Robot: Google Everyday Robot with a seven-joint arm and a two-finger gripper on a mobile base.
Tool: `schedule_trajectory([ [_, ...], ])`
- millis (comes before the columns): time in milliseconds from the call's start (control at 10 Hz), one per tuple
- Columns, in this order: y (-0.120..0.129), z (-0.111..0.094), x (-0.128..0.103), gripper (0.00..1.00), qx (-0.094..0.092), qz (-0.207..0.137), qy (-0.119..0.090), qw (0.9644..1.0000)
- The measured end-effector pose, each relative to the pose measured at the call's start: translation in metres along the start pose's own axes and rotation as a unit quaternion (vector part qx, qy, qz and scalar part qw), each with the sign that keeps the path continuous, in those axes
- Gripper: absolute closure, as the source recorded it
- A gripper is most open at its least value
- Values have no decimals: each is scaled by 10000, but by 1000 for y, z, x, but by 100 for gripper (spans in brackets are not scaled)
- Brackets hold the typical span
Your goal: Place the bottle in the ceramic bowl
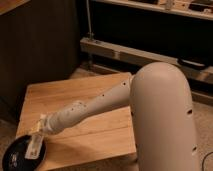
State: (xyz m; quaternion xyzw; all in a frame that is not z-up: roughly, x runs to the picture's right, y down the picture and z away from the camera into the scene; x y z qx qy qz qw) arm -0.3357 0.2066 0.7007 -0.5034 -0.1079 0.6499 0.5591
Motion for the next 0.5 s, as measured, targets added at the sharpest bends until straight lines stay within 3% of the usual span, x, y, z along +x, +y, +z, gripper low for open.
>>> schedule_trajectory([
  [500, -1, -1, -1, 20, 3, 8, -10, 10000],
])
